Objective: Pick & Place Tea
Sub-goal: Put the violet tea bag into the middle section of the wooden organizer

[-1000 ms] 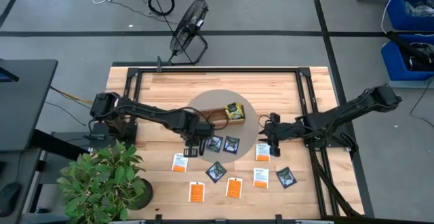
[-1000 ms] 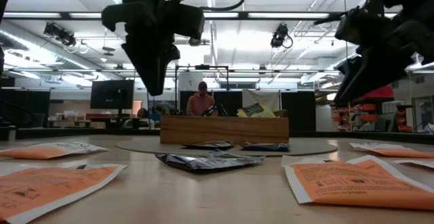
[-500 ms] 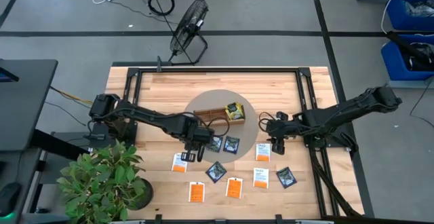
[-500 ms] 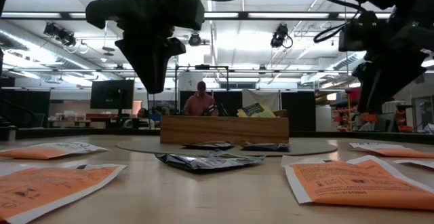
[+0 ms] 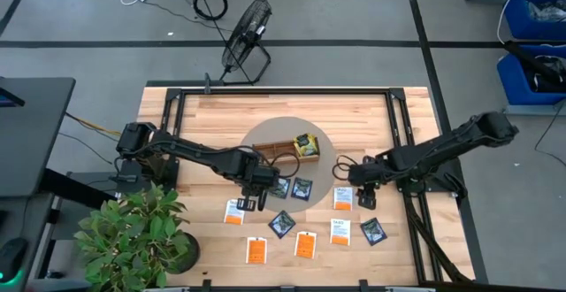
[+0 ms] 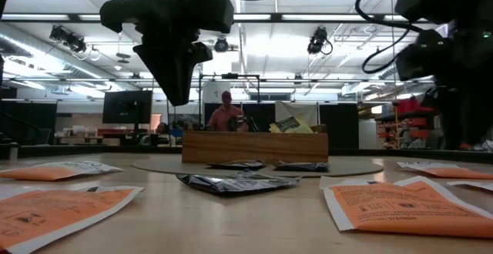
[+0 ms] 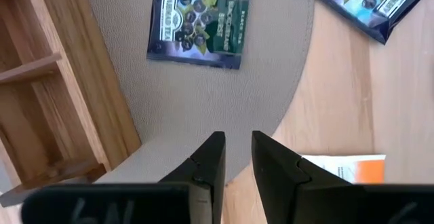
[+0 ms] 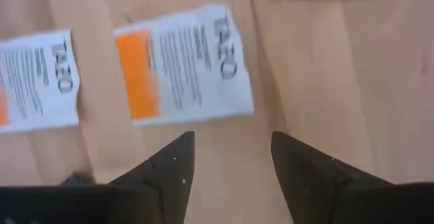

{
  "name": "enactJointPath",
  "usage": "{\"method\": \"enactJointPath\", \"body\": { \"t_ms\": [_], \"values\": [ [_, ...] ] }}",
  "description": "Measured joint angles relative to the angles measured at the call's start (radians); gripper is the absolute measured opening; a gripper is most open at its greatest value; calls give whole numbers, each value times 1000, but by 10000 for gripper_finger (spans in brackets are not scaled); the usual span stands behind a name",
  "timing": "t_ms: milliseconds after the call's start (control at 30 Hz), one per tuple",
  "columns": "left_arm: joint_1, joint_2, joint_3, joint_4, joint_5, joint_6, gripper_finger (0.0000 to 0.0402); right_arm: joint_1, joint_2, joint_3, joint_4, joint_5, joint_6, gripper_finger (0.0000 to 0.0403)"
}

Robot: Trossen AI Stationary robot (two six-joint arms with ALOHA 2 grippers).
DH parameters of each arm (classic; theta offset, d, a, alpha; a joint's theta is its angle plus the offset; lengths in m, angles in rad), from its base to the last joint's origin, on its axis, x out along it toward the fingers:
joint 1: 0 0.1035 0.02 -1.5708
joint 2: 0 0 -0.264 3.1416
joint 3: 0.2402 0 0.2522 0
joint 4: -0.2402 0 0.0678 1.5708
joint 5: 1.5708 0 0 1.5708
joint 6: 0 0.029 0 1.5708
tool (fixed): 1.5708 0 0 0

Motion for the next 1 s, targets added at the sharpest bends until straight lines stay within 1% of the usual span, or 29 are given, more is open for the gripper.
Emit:
{"method": "enactJointPath", "body": {
  "t_ms": [133, 300, 433, 567, 633, 700, 867, 1000],
  "values": [
    [0, 0, 0, 8, 0, 0, 78, 81, 0, 0, -35, -58, 107, 198],
    [0, 0, 0, 35, -5, 16, 78, 216, 0, 0, -76, -78, 264, 197],
    [0, 0, 0, 62, -6, 46, 78, 314, 0, 21, -89, -71, 364, 197],
    [0, 0, 0, 68, -6, 57, 78, 398, 0, 28, -84, -8, 422, 197],
    [0, 0, 0, 67, -6, 57, 78, 437, 4, 28, -79, 26, 430, 197],
    [0, 0, 0, 68, -6, 57, 78, 470, 16, 28, -72, 36, 427, 197],
    [0, 0, 0, 66, -7, 55, 78, 532, 57, 28, 5, 27, 335, 197],
    [0, 0, 0, 72, -7, 54, 78, 554, 93, 29, 80, 28, 265, 197]
  ]
}}
